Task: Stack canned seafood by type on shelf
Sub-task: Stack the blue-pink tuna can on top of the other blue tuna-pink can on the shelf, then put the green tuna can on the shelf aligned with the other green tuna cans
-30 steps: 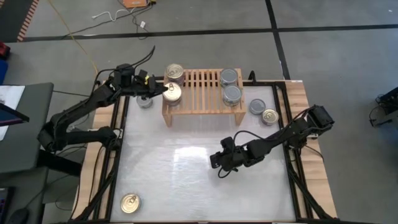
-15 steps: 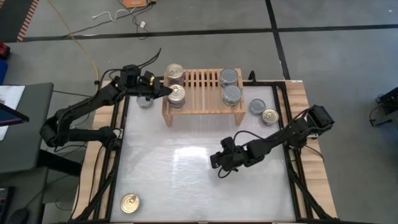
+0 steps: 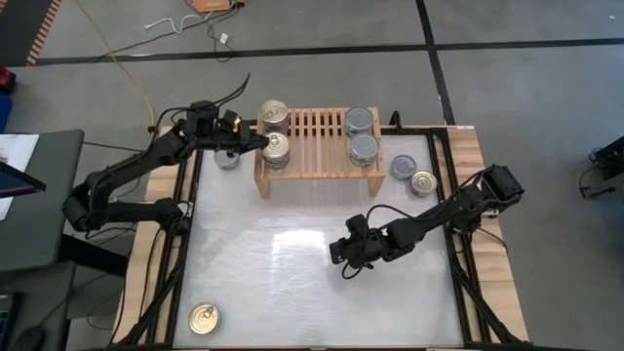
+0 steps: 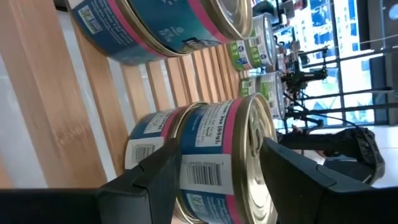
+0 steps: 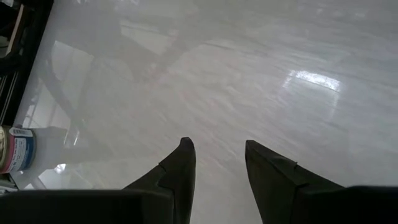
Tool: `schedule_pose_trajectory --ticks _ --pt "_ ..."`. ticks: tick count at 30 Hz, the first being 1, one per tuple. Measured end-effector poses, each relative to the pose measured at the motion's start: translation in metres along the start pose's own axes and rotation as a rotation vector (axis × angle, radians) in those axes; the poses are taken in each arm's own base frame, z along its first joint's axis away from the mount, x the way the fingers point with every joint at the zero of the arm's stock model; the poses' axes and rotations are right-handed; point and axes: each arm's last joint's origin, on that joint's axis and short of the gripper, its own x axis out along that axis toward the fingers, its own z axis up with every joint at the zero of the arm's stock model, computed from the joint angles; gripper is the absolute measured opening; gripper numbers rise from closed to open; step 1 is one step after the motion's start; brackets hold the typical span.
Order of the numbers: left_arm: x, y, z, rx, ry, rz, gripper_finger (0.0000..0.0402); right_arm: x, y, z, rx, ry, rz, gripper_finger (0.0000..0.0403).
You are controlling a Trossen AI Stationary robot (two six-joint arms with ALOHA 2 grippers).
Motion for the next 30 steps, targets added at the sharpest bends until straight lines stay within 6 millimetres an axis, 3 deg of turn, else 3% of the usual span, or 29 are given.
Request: schedule_pose_trajectory --ticks 14,22,30 --pt "-0.020 -0.011 -0.001 0.009 -0.056 -0.055 0.0208 0.000 0.000 0.000 -0.008 0.001 0.000 0.0163" --pt "-0.036 -0.018 -0.004 0.104 -0.090 -0.086 0.0208 -0.002 0.000 -0.005 -0.034 0.010 -0.001 0.0163" --pt "-0.059 -0.014 -0.029 0.250 -0.200 0.186 0.0208 -0.002 -0.007 -0.004 -0.059 0.015 -0.063 0.0163"
